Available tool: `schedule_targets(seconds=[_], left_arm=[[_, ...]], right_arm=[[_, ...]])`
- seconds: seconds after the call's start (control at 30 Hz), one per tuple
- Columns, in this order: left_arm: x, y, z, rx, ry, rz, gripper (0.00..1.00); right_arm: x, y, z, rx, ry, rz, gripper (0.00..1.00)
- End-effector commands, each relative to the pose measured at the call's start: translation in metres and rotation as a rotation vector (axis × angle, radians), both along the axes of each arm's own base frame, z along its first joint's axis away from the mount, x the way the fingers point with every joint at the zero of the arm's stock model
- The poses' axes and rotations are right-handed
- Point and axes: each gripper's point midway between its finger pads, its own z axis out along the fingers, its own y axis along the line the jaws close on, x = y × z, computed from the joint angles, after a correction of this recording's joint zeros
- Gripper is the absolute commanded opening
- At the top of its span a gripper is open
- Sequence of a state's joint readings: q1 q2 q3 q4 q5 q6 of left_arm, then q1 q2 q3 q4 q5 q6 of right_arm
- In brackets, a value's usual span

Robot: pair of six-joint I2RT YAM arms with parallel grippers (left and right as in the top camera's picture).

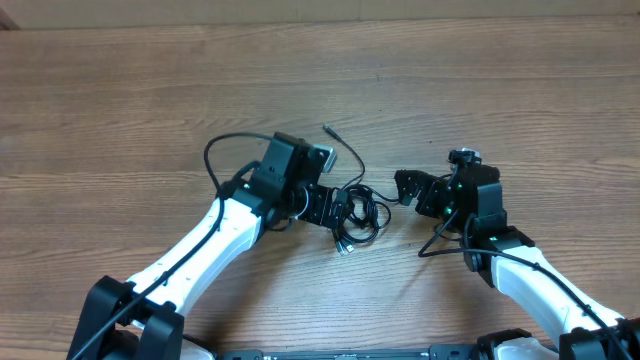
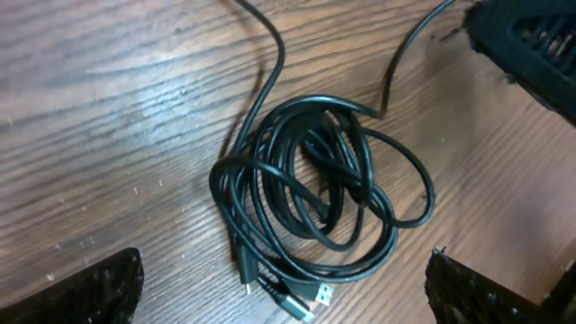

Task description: Untangle cables

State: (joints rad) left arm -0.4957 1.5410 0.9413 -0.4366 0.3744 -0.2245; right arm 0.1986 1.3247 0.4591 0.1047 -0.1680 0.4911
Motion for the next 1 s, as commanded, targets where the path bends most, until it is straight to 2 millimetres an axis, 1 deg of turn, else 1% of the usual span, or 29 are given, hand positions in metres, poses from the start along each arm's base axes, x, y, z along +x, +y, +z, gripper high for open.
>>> schedule_targets(seconds=[0.0, 0.1, 0.2, 0.3, 0.43, 0.5, 0.63, 0.8, 0.97], left_arm=[[0.009, -0.003, 0.017, 0.053, -0.083, -0.047, 1.0], [0.012, 0.004, 0.021, 0.148, -0.111, -0.049, 1.0], [0.012, 0.006, 0.028, 0.21, -0.14, -0.074, 1.0], [0.011, 0.006, 0.031, 0.231, -0.155, -0.1, 1.0], [0.011, 0.006, 0.028, 0.243, -0.156, -0.113, 1.0], [0.013, 0.008, 0.022, 0.269, -0.155, -0.115, 1.0], [0.013, 0.008, 0.003, 0.316, -0.13, -0.135, 1.0], [0.009, -0.005, -0.016, 0.332, -0.116, -0.192, 1.0], [0.018, -0.013, -0.031, 0.331, -0.127, -0.196, 1.0]], right_arm=[[0.01, -0.002, 0.016, 0.011, -0.045, -0.02, 1.0], [0.01, -0.001, 0.017, 0.012, -0.05, -0.02, 1.0], [0.011, -0.001, 0.018, 0.013, -0.057, -0.019, 1.0], [0.012, -0.001, 0.017, 0.014, -0.058, -0.019, 1.0], [0.012, -0.001, 0.016, 0.013, -0.056, -0.019, 1.0], [0.012, -0.001, 0.016, 0.013, -0.056, -0.019, 1.0], [0.013, -0.001, 0.017, 0.028, -0.054, -0.032, 1.0], [0.014, 0.0, 0.019, 0.032, -0.06, -0.032, 1.0], [0.014, 0.0, 0.019, 0.031, -0.06, -0.032, 1.0]])
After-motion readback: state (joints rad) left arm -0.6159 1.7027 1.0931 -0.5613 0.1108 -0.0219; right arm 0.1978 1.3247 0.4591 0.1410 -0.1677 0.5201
